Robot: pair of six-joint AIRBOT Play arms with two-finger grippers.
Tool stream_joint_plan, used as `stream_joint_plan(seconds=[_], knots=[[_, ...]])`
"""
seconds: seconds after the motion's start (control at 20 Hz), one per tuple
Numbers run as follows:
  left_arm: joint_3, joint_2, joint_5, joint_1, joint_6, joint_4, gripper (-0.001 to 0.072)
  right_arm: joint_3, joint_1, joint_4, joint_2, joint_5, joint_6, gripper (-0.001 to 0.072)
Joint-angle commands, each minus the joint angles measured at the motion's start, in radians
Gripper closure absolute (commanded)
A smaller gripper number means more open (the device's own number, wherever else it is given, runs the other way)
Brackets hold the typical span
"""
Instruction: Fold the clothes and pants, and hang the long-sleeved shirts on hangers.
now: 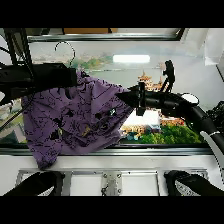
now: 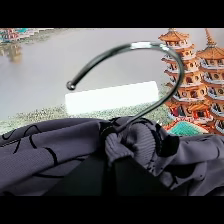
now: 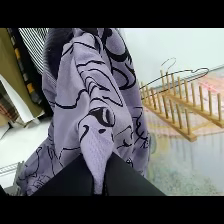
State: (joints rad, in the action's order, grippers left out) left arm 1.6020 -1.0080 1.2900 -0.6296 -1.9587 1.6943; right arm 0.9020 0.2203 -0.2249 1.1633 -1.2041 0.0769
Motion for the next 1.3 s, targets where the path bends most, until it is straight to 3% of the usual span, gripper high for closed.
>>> stream_joint_plan(seconds=[0.0, 0.1, 0.15, 0.2, 0.25, 0.85, 1.2, 1.25], knots=[[0.0, 0.002, 0.039, -0.004, 0.018, 0.014, 0.0689, 0.001, 0.002, -0.002, 0.001, 0.0, -0.001, 0.0701], [0.0, 0.008, 0.058, -0.004, 0.022, 0.014, 0.0687, 0.001, 0.002, -0.01, 0.001, 0.0, -0.001, 0.0701], [0.0, 0.014, 0.062, -0.004, 0.031, 0.014, 0.0545, 0.001, 0.002, -0.016, 0.001, 0.0, -0.001, 0.0701], [0.0, 0.024, 0.061, -0.004, 0.033, 0.014, 0.0306, 0.001, 0.002, -0.025, 0.001, 0.0, -0.001, 0.0701], [0.0, 0.039, 0.058, -0.003, 0.033, 0.016, 0.0214, 0.001, 0.002, -0.027, 0.0, 0.0, -0.001, 0.0701], [-0.001, 0.143, 0.086, -0.002, 0.032, 0.023, 0.0214, 0.001, 0.002, -0.028, 0.0, 0.0, -0.003, 0.0701], [-0.002, 0.207, 0.064, -0.001, 0.013, 0.174, 0.0214, 0.002, -0.001, -0.087, 0.0, 0.004, -0.047, 0.0699], [-0.002, 0.217, 0.074, -0.001, 0.013, 0.174, 0.0258, 0.002, -0.008, -0.129, 0.0, 0.005, -0.047, 0.07]])
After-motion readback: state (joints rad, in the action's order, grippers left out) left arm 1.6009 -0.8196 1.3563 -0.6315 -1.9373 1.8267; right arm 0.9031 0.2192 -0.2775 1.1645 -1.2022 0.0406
